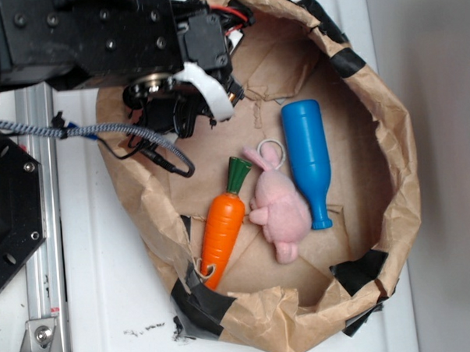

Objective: Grab the yellow duck.

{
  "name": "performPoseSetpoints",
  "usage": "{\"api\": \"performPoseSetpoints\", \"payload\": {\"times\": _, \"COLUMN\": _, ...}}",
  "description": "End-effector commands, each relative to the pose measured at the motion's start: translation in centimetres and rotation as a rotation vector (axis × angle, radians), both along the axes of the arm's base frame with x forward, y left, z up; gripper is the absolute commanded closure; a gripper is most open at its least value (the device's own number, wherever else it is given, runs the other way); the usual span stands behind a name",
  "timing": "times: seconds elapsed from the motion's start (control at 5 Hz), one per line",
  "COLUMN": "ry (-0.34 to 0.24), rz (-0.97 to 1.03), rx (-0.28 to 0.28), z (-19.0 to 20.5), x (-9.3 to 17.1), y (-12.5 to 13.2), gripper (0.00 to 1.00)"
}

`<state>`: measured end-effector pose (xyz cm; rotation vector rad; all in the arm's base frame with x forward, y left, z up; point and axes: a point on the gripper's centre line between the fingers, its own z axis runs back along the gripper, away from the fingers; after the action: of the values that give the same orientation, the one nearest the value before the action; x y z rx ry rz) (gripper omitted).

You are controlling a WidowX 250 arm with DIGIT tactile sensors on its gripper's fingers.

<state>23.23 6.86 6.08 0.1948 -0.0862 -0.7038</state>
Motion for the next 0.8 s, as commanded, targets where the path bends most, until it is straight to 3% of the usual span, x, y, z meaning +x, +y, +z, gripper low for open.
{"api": "performPoseSetpoints", "payload": {"times": 0.0, "ry": -0.005, "rz": -0.001, "rx": -0.015, "z": -0.1, "x": 0.3, "y": 0.0, "gripper": 0.0}}
{"api": "performPoseSetpoints", "payload": {"times": 0.4, "ry": 0.085, "rz": 0.055, "rx": -0.142, "z": -3.1, "x": 0.4, "y": 1.2, "gripper": 0.0}}
{"api": "performPoseSetpoints", "payload": {"times": 0.6, "ry": 0.072, "rz": 0.08, "rx": -0.163, "z": -2.6, "x": 0.2, "y": 1.3, "gripper": 0.54}}
